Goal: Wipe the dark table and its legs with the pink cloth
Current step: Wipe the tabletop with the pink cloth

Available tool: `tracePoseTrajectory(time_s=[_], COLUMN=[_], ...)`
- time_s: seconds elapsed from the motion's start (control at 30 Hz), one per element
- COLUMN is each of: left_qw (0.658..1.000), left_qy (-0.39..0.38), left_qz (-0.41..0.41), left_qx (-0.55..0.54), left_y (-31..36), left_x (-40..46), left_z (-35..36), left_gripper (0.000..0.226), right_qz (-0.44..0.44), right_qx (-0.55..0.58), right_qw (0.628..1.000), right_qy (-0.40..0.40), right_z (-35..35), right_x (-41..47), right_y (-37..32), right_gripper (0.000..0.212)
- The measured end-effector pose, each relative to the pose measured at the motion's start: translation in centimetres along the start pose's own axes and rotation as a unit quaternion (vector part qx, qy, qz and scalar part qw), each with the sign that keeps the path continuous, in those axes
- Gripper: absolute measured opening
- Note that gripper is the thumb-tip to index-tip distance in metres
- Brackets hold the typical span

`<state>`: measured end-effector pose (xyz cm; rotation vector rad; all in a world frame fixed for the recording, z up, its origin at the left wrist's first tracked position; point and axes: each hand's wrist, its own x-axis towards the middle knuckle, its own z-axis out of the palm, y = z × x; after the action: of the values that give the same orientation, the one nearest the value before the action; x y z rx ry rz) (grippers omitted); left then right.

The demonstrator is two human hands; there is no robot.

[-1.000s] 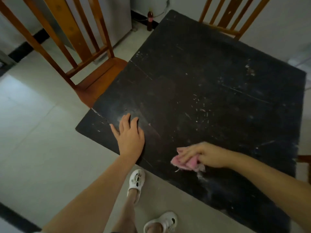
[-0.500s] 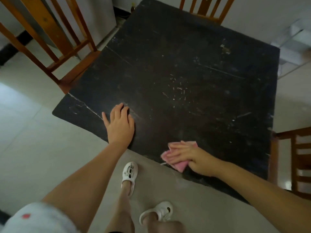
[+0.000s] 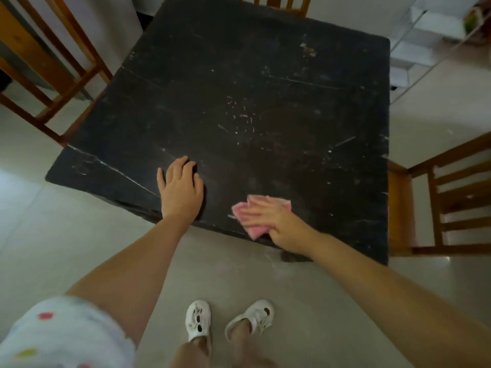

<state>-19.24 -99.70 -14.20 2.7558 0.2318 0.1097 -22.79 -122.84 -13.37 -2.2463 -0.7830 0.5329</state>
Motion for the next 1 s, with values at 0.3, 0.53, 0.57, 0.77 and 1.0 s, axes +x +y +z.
tracePoseTrajectory(time_s=[0.3,0.53,0.57,0.77,1.0], left_qw=[0.999,0.998,0.998,0.998,0.998], left_qy=[-0.016,-0.024,-0.027,-0.039,-0.028], left_qz=[0.030,0.053,0.054,0.048,0.047], left_qx=[0.000,0.012,0.015,0.019,0.011], left_y=[-0.4,-0.3,-0.3,-0.2,-0.1], left_x=[0.0,0.1,0.1,0.0,0.0], left_z=[-0.1,0.1,0.1,-0.1,0.1], left_gripper=[0.037,0.036,0.036,0.036,0.036], right_qz=[0.205,0.264,0.217,0.096,0.402], right_qx=[0.151,-0.061,-0.071,0.160,-0.060], right_qw=[0.921,0.893,0.911,0.936,0.812], right_qy=[0.296,0.359,0.343,0.298,0.419], right_z=[-3.6,2.7,4.9,4.4,-2.1], right_x=[-7.0,-3.4,-2.2,-1.7,-5.6], right_y=[-1.4,-0.5,-2.2,-6.2,0.6], right_gripper=[0.046,0.052,0.050,0.047,0.048])
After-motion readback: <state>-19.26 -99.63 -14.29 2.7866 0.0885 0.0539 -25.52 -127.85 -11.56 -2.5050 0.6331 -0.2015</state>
